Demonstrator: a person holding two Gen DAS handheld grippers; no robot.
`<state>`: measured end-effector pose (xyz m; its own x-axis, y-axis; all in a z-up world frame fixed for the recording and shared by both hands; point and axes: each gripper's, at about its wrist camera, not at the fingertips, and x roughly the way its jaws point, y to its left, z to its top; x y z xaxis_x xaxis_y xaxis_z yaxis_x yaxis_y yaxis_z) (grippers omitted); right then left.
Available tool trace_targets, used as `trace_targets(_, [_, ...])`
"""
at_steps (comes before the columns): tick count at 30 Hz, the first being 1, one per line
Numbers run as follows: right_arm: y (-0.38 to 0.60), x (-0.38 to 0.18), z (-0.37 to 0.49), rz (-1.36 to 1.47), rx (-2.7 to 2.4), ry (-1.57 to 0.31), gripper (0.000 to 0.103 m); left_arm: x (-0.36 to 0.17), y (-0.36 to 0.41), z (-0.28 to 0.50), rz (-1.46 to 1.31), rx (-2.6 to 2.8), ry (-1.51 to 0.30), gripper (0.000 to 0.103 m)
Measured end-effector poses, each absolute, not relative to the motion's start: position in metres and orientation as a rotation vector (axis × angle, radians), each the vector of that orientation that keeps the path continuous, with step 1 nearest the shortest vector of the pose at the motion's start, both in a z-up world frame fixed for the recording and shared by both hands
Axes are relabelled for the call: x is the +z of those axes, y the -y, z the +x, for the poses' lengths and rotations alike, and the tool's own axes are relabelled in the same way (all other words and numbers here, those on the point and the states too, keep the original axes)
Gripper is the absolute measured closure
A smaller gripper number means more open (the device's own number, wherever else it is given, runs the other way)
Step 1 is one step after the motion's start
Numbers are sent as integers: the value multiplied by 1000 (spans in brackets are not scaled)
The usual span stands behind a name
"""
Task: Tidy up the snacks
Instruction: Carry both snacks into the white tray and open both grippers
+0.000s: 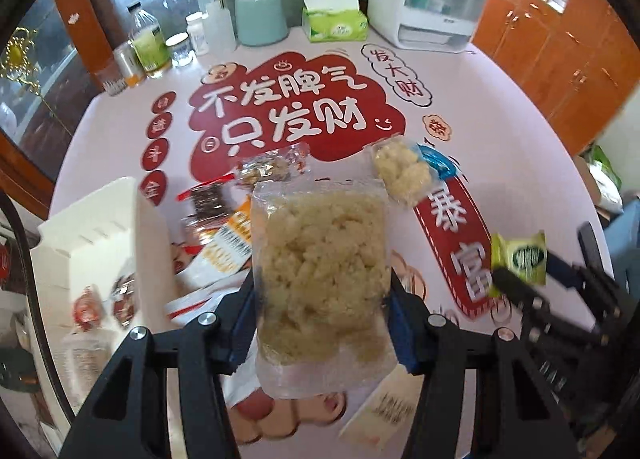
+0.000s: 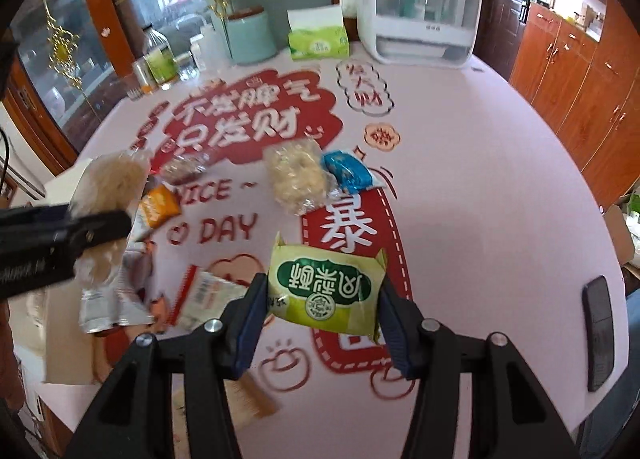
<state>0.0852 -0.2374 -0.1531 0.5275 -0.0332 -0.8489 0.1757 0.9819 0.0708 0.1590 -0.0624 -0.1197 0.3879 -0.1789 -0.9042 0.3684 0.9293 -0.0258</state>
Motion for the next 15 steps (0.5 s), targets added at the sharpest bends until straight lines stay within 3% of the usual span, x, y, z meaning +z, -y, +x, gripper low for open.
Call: trace_targets(15, [113,-59,56,146,20,-843,50,-49,-83,96,245,-309,-977,47])
